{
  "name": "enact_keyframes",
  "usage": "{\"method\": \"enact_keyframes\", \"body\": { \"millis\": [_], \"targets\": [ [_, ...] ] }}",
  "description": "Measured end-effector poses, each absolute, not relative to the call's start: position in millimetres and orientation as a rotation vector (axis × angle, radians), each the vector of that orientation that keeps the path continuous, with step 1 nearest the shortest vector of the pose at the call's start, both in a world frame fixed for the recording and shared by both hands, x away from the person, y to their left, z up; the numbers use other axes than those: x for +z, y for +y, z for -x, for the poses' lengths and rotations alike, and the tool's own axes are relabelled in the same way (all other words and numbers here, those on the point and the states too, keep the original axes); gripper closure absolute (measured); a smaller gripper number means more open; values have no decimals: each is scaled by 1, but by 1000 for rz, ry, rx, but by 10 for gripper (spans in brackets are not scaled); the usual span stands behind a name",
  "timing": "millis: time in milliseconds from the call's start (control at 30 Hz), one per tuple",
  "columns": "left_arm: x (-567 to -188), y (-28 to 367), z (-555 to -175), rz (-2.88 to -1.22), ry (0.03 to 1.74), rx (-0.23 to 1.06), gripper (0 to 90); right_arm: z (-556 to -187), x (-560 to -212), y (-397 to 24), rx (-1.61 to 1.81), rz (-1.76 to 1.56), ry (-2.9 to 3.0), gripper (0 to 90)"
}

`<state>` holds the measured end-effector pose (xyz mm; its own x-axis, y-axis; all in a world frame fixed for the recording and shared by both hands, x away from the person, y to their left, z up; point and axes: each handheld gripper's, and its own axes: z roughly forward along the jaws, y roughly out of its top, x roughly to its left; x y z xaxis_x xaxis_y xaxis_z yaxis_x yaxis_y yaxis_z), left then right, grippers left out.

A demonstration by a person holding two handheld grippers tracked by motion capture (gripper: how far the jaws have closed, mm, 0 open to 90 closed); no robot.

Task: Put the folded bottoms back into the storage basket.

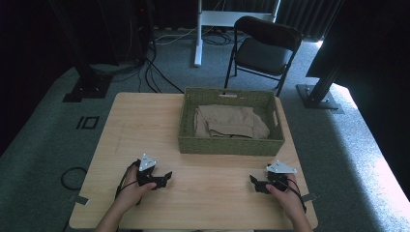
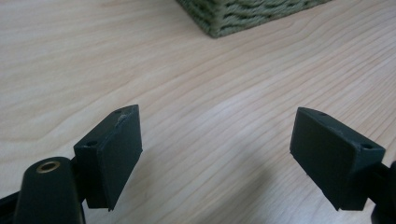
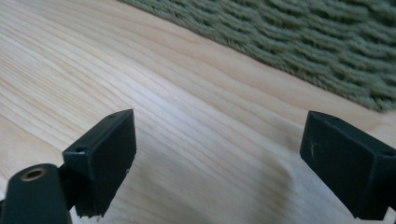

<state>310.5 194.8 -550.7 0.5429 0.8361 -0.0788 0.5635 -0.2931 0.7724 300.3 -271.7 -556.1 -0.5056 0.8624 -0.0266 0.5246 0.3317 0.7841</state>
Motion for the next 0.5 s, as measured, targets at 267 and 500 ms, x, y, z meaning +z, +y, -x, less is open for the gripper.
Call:
{"method": "enact_keyframes", "body": {
  "millis": [267, 500],
  "targets": [
    [-552, 199, -310, -2005, 1256, 482, 182, -298, -559, -276, 927, -1364, 2140, 128],
    [-553, 194, -309, -2030, 1322, 580, 170, -298, -559, -277, 928, -1404, 2118, 124]
  ]
}}
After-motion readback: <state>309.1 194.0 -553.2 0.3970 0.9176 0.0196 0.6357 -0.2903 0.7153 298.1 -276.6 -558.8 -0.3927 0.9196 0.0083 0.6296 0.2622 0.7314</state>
